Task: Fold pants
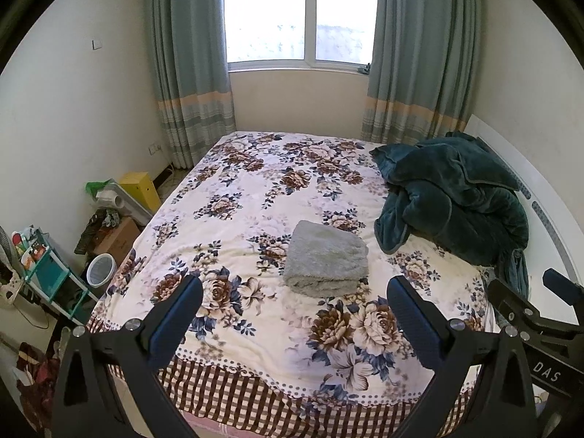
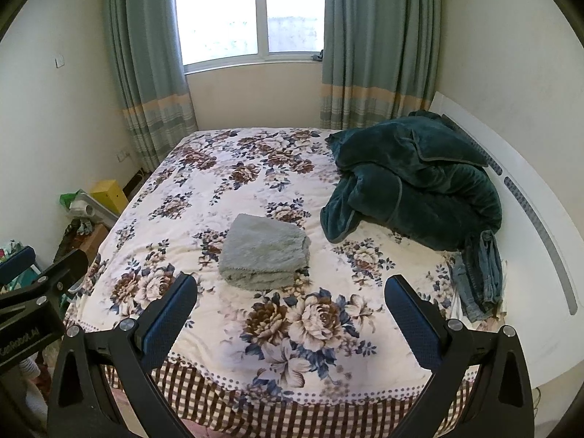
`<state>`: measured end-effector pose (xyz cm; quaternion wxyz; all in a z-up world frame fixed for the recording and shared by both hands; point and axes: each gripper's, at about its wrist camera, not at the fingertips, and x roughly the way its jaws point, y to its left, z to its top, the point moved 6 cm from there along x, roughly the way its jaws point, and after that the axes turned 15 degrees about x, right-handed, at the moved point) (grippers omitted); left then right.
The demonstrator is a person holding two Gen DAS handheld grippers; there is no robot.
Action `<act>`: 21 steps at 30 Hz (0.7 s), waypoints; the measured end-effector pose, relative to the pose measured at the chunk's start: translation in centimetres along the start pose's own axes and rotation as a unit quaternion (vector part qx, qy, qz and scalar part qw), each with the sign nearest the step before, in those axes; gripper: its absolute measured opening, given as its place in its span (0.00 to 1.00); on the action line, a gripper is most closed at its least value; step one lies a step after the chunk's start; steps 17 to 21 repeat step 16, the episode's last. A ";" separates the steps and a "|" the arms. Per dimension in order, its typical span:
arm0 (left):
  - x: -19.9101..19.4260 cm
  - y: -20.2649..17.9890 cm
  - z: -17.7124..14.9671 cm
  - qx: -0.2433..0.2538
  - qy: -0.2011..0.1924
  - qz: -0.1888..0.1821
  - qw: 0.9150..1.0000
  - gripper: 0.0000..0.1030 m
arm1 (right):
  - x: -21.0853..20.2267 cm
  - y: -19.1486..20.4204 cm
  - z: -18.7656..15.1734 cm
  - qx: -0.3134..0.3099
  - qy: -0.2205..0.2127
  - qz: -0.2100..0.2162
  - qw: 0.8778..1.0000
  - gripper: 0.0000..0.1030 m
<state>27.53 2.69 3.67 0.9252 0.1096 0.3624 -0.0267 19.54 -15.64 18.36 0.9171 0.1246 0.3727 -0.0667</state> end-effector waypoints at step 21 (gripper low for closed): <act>-1.5 -0.4 -1.0 -0.006 -0.010 0.022 1.000 1.00 | -0.2 0.1 -0.8 0.002 -0.001 -0.002 1.000 1.00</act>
